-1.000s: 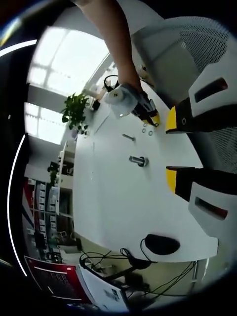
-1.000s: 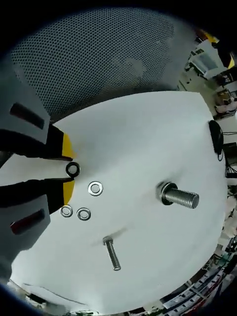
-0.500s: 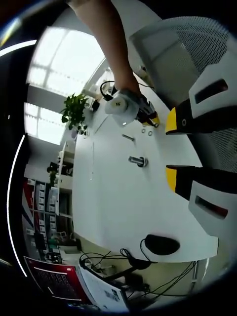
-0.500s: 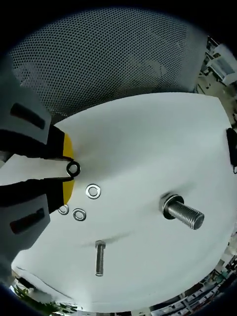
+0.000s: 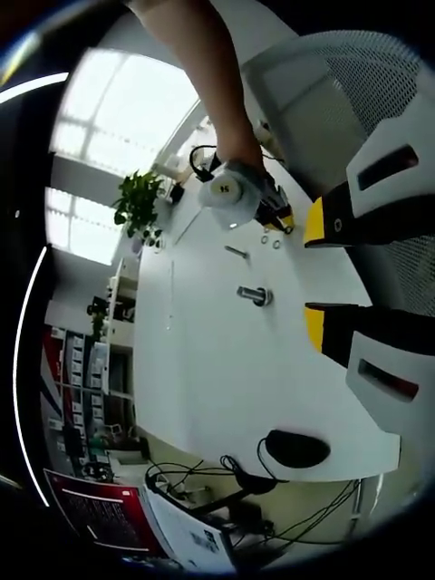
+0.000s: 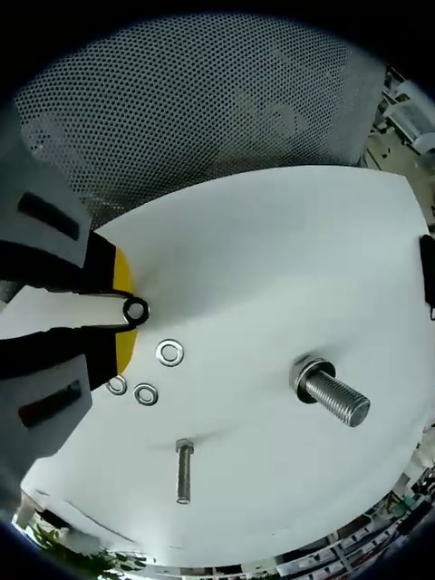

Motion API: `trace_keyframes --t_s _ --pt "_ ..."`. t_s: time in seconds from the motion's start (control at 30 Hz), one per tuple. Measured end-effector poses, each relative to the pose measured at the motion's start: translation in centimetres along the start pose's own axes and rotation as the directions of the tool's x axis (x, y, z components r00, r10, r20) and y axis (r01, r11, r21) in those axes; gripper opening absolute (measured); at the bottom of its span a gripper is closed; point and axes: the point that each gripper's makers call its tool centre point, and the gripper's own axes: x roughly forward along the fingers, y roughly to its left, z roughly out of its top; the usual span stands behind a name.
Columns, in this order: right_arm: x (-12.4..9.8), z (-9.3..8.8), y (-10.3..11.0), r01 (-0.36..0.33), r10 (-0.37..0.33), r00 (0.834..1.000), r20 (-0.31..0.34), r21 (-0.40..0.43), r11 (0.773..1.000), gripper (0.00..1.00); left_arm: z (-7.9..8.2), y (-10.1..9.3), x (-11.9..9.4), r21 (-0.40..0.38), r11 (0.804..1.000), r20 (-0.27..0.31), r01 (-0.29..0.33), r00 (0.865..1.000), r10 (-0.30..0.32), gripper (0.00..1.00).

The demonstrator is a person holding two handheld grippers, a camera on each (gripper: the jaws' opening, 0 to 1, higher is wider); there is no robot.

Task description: Place the washer onto the threaded stud by aligning its center hole with the stud, sliding it down to the base, and recovering from edge contact or off-axis alignment until the washer reaches the visible bottom stop.

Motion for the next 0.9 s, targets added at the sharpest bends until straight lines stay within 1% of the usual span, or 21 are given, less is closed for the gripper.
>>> trace_keyframes --t_s 0.03,0.07,0.1,0.13,0.17,0.2,0.37,0.4,0.47,0.53,0.7,0.9 --pt "-0.22 -0.58 0.0 0.009 -0.009 1.0 0.0 0.039 0.999 0.03 0.0 0.0 0.01 0.001 1.0 0.0 0.001 1.0 -0.001 0.22" --pt "-0.16 -0.64 0.07 -0.006 0.006 1.0 0.007 0.034 0.999 0.03 -0.05 -0.01 0.02 0.001 1.0 -0.003 0.001 1.0 -0.001 0.22" --pt "-0.01 -0.49 0.11 -0.018 0.015 0.999 0.036 0.096 0.995 0.03 -0.06 -0.02 0.02 0.001 1.0 -0.003 0.001 1.0 -0.001 0.22" --pt "0.0 -0.51 0.04 -0.02 0.015 0.999 0.041 0.121 0.992 0.04 -0.06 -0.02 0.02 0.001 1.0 -0.003 0.001 1.0 -0.001 0.22" --pt "-0.05 -0.46 0.05 -0.031 0.023 0.998 0.052 0.165 0.986 0.04 -0.04 0.01 0.02 0.0 1.0 -0.001 0.0 1.0 0.0 0.22" --pt "-0.04 -0.49 0.01 -0.034 0.024 0.998 0.06 0.173 0.984 0.04 -0.03 0.01 0.02 0.0 1.0 -0.001 0.0 1.0 0.0 0.22" --pt "-0.22 -0.43 0.32 -0.016 0.008 0.998 0.064 0.115 0.993 0.04 -0.05 -0.02 0.03 0.0 1.0 -0.002 0.001 1.0 -0.001 0.22" --pt "-0.24 -0.41 0.26 -0.016 0.008 0.998 0.065 0.115 0.993 0.04 -0.07 -0.02 0.03 0.0 1.0 -0.003 0.001 1.0 -0.001 0.22" --pt "-0.31 -0.43 0.24 -0.02 0.01 0.997 0.074 0.132 0.991 0.04 -0.12 -0.02 0.06 0.0 1.0 -0.007 0.002 1.0 -0.002 0.22" --pt "-0.25 -0.5 0.06 -0.033 0.017 0.995 0.097 0.159 0.987 0.04 -0.1 -0.02 0.06 0.001 1.0 -0.007 0.001 1.0 -0.001 0.22" --pt "-0.28 -0.56 0.04 -0.039 0.012 0.989 0.146 0.182 0.983 0.04 -0.09 0.0 0.03 -0.002 1.0 -0.006 0.001 1.0 -0.001 0.22" --pt "-0.38 -0.58 0.1 -0.063 0.02 0.984 0.177 0.241 0.969 0.07 -0.09 0.06 -0.01 -0.004 1.0 -0.006 -0.003 1.0 0.003 0.22"
